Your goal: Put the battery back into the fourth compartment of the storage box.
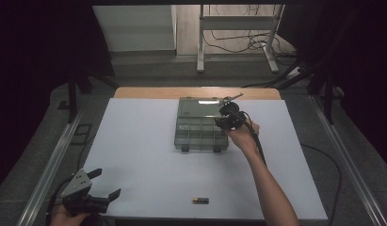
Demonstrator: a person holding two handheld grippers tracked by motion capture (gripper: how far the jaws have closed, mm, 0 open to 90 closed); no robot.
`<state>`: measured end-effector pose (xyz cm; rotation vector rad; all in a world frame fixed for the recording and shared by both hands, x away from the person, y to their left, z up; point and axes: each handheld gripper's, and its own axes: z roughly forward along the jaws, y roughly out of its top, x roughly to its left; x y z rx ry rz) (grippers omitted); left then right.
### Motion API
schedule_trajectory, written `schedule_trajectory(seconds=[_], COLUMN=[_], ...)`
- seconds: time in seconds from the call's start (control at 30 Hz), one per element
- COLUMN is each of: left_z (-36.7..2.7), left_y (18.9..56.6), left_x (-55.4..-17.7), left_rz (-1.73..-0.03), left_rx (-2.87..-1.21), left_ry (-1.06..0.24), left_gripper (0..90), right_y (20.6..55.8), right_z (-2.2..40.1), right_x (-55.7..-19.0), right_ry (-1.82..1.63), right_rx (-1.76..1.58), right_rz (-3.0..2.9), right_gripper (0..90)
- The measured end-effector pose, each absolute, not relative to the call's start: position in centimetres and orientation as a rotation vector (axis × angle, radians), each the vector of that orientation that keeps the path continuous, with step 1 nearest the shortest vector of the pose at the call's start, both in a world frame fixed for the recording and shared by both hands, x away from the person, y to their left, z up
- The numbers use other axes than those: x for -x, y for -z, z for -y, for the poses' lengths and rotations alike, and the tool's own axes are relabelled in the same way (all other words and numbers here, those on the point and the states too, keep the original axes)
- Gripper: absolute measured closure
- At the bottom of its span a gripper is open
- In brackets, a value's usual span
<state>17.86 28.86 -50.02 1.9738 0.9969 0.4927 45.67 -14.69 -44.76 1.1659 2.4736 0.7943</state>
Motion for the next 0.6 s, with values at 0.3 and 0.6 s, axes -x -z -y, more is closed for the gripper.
schedule_trajectory(seconds=[0.3,0.6], left_z=[-28.8,-28.8], left_y=[50.0,50.0], left_x=[-17.9,-17.9], left_rz=[-0.995,-0.992], left_rx=[-1.976,-1.983], left_ry=[-0.492,-0.493], left_gripper=[2.0,2.1], right_y=[46.3,44.7], right_z=[14.9,15.1], right_x=[-47.2,-46.3], right_ry=[-0.757,-0.85], right_rx=[-1.238,-1.155], right_rz=[-2.448,-2.422], right_gripper=[76.2,52.7])
